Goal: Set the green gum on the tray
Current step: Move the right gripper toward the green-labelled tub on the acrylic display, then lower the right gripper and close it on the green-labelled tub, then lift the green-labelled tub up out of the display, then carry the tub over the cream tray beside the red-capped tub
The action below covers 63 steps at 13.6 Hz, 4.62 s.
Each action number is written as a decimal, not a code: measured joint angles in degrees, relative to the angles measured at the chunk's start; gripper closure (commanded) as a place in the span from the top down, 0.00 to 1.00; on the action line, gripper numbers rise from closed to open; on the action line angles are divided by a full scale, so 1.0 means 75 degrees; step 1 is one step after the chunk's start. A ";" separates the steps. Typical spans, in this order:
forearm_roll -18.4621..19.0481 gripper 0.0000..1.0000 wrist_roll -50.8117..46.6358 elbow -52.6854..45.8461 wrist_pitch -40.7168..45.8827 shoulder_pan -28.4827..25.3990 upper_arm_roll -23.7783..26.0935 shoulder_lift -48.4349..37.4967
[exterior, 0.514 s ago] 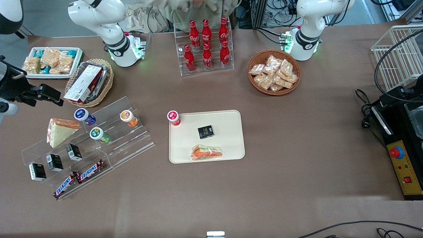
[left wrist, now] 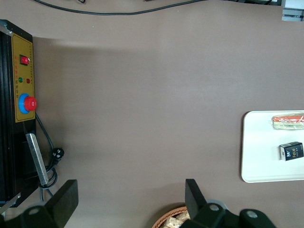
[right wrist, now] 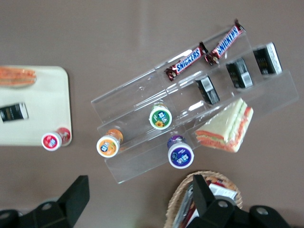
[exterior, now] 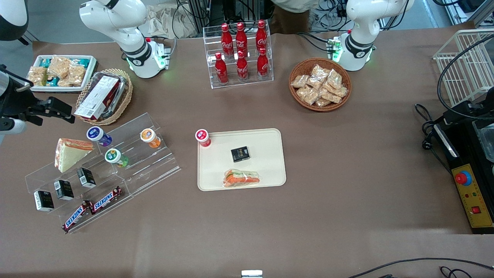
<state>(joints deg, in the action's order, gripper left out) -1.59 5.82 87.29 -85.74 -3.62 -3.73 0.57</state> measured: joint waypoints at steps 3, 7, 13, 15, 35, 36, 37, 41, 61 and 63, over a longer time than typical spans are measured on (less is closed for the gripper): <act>0.0000 0.97 0.0981 0.0067 -0.0205 0.0001 -0.0101 0.0145; -0.0003 0.97 0.1635 0.1334 -0.1607 0.0004 -0.0208 0.0258; -0.0006 0.97 0.1759 0.3751 -0.4340 0.0001 -0.0221 0.0328; -0.0006 0.97 0.1767 0.4366 -0.5013 -0.0001 -0.0221 0.0324; -0.0006 0.37 0.1769 0.5902 -0.7552 -0.0011 -0.0220 0.0625; -0.0006 0.37 0.1769 0.5784 -0.7479 -0.0014 -0.0215 0.0552; -0.0006 0.37 0.1764 0.5580 -0.7146 -0.0020 -0.0207 0.0428; -0.0024 0.37 0.1563 0.3586 -0.3988 -0.0055 -0.0189 -0.0121; -0.0314 0.37 -0.6471 0.1782 -0.3813 -0.1692 0.2541 0.1507; -0.0199 0.37 -0.6458 0.2590 -0.4781 -0.1807 0.2547 0.1666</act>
<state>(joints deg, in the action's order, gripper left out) -3.08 -42.61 106.72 -121.60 -17.17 15.37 13.06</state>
